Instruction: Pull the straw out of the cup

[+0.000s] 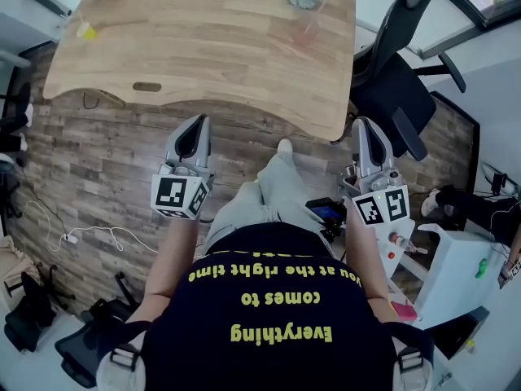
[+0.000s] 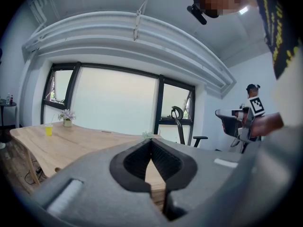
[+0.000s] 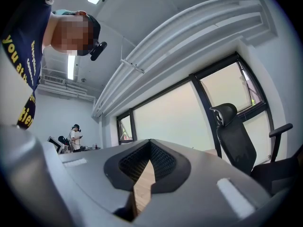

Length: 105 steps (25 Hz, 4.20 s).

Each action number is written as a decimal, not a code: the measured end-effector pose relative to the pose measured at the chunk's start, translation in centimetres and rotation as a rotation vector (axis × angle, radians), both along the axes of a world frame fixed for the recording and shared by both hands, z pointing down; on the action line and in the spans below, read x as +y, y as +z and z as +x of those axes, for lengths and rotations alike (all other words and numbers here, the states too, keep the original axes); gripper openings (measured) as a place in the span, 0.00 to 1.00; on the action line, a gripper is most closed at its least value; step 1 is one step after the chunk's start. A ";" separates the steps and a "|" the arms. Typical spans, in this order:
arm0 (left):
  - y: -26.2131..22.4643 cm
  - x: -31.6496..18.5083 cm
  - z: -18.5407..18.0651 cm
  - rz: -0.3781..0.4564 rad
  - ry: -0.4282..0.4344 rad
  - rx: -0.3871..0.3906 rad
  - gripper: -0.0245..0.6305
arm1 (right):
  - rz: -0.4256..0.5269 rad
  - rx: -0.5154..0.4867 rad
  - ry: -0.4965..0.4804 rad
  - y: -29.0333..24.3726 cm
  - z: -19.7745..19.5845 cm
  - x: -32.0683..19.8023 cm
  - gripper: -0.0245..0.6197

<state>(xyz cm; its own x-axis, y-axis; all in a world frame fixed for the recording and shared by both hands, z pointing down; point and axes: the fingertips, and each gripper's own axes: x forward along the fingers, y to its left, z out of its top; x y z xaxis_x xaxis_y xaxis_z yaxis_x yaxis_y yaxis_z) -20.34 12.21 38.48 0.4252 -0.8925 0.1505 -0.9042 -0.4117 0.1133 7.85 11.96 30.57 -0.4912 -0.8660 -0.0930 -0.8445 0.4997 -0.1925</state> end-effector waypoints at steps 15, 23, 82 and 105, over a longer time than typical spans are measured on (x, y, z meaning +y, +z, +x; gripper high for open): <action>-0.9 -6.8 1.5 0.000 -0.090 -0.012 0.04 | 0.003 -0.027 -0.077 -0.5 1.7 -10.0 0.05; -1.2 -10.5 3.2 -0.005 -0.124 -0.017 0.04 | -0.007 -0.038 -0.122 -0.5 2.9 -14.9 0.05; 1.6 -24.2 7.0 -0.084 -0.067 -0.013 0.04 | -0.151 -0.076 -0.134 4.0 5.7 -29.2 0.05; 5.2 -27.7 6.0 -0.170 -0.077 -0.010 0.04 | -0.290 -0.038 -0.188 10.9 3.2 -35.4 0.09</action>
<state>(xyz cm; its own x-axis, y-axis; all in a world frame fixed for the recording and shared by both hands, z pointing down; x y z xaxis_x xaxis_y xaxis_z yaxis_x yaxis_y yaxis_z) -14.35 -15.53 43.71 0.3546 -0.8835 0.3060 -0.9337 -0.3172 0.1662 11.09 -23.46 41.47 -0.6453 -0.7540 0.1225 -0.7327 0.5656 -0.3784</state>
